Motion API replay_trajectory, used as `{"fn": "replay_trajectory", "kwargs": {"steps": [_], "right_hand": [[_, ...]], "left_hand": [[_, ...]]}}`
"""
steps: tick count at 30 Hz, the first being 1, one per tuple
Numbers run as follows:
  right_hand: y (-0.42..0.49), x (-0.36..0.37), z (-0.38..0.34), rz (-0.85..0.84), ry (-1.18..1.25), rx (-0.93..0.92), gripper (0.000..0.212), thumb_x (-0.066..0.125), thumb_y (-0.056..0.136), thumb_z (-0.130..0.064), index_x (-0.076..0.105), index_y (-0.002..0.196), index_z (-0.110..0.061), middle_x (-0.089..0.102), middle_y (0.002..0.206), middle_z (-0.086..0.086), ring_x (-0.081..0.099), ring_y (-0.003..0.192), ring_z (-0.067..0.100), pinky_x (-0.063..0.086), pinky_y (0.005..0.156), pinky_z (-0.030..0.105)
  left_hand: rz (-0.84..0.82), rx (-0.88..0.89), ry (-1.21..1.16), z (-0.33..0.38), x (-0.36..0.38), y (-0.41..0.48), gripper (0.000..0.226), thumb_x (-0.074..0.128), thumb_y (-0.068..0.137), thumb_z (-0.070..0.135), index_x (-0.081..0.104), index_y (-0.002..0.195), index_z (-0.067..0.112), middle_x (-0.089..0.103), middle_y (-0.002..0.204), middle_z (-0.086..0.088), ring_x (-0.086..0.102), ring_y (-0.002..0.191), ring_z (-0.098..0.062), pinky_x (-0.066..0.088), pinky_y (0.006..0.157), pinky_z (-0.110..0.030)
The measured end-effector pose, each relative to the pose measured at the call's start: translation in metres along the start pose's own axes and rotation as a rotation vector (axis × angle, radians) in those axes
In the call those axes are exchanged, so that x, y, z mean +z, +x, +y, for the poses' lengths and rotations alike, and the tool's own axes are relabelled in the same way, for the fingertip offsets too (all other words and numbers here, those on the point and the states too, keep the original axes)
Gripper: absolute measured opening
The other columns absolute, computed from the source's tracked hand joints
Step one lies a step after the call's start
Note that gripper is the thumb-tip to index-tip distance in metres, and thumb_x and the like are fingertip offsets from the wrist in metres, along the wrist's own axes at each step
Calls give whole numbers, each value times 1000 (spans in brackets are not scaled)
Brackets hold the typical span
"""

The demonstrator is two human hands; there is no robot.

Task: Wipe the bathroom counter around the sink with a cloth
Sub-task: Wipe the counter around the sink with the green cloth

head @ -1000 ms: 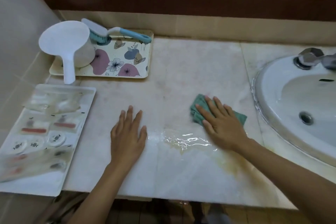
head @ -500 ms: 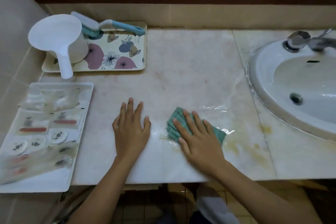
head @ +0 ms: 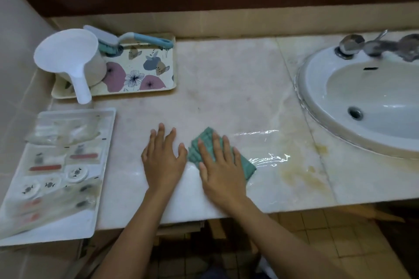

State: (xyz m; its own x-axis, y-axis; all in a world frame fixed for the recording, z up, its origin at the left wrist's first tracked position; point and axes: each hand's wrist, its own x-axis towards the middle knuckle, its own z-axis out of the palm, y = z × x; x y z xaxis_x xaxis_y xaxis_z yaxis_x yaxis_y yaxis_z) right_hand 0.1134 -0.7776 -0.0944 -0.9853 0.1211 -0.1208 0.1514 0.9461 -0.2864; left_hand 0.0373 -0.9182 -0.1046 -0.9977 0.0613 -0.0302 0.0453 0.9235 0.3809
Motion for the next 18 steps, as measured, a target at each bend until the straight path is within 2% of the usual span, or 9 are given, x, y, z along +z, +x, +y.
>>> {"fn": "replay_trajectory", "kwargs": {"steps": [2,4,8,10,13,14,16,18], "right_hand": [[-31,-1,24,-17,-68,-121,58,34,95,-42,20,151,-36,9,162,1,7,148,25,11,115,44],[-53,-9,68,-1,-122,-127,57,35,95,-43,23,150,-36,12,161,0,12,148,25,17,113,44],[-35,-38,149,-13,-127,90,59,17,94,-49,12,151,-39,4,162,-3,3,149,22,10,117,41],[-2,-44,155,20,-87,219,60,13,94,-49,10,152,-37,2,162,-1,-1,148,24,9,117,44],[33,-42,131,68,6,363,57,20,98,-43,5,153,-33,-5,162,3,-8,148,27,3,118,45],[34,-38,121,70,27,356,57,22,99,-42,5,153,-33,-6,162,3,-9,148,27,2,118,45],[16,-30,107,69,31,231,56,25,99,-41,9,153,-33,-4,162,3,-8,148,25,3,119,45],[-20,-25,108,54,-6,49,56,30,97,-41,17,152,-34,2,162,2,-3,149,24,7,116,45]], "left_hand": [[-1,-10,-7,0,1,0,51,45,93,42,43,143,30,23,160,3,16,148,-18,21,113,-43],[16,-7,9,4,1,-2,51,46,94,40,42,144,30,23,160,3,15,148,-18,21,113,-43],[17,-10,28,9,2,-3,51,44,95,40,40,144,30,22,160,3,13,148,-18,20,114,-44],[14,-14,33,9,1,-5,50,44,95,40,40,144,30,22,160,3,13,148,-18,19,114,-44],[-18,-78,23,16,-4,1,50,46,94,37,43,143,27,23,160,2,15,148,-19,19,114,-46],[-36,-127,7,23,-7,3,50,47,93,35,43,142,24,23,160,1,16,147,-20,20,114,-47],[-52,-196,-59,44,-9,2,50,51,90,32,48,138,20,27,157,-4,24,143,-24,25,114,-48],[-25,-102,-142,74,-3,-7,44,57,88,28,55,132,20,31,153,-3,31,138,-24,29,111,-46]]}}
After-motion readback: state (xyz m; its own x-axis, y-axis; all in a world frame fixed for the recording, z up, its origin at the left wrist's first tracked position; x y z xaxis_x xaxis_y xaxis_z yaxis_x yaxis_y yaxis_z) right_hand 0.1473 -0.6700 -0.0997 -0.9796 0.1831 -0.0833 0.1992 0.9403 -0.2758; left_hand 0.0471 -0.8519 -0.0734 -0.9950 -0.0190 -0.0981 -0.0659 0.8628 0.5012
